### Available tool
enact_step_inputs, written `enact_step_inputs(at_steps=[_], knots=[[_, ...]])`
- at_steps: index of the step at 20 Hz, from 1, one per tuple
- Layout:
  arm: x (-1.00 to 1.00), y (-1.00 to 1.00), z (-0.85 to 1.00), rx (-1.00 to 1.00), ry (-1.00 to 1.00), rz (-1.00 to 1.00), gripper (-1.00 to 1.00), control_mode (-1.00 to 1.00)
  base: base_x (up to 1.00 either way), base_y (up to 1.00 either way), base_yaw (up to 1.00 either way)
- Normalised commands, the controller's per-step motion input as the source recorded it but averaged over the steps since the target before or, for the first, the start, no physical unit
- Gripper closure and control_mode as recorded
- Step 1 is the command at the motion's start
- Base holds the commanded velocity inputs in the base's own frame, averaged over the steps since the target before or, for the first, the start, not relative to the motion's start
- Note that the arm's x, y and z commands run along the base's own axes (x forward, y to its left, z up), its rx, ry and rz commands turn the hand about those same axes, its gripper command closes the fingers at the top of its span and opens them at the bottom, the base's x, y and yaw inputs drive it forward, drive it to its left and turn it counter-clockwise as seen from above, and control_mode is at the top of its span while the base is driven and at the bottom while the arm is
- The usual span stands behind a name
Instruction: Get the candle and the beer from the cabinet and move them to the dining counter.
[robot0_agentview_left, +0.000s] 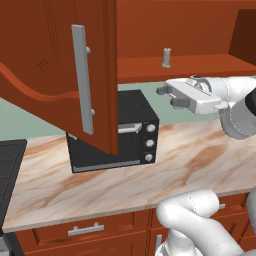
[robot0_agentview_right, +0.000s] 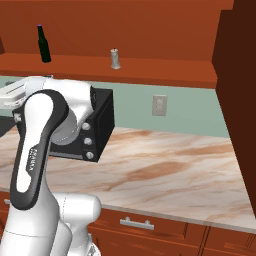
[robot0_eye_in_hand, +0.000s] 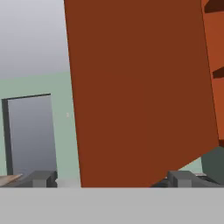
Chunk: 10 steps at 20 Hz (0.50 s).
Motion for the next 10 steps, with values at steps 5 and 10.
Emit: enact_step_inputs(at_steps=[5, 10], knots=[[0.00, 0.68, -0.08, 0.00, -0.05, 0.18, -1.00, -1.00, 0.00, 0.00, 0.00], [0.00, 0.70, -0.07, 0.00, -0.10, 0.09, -1.00, -1.00, 0.00, 0.00, 0.00]])
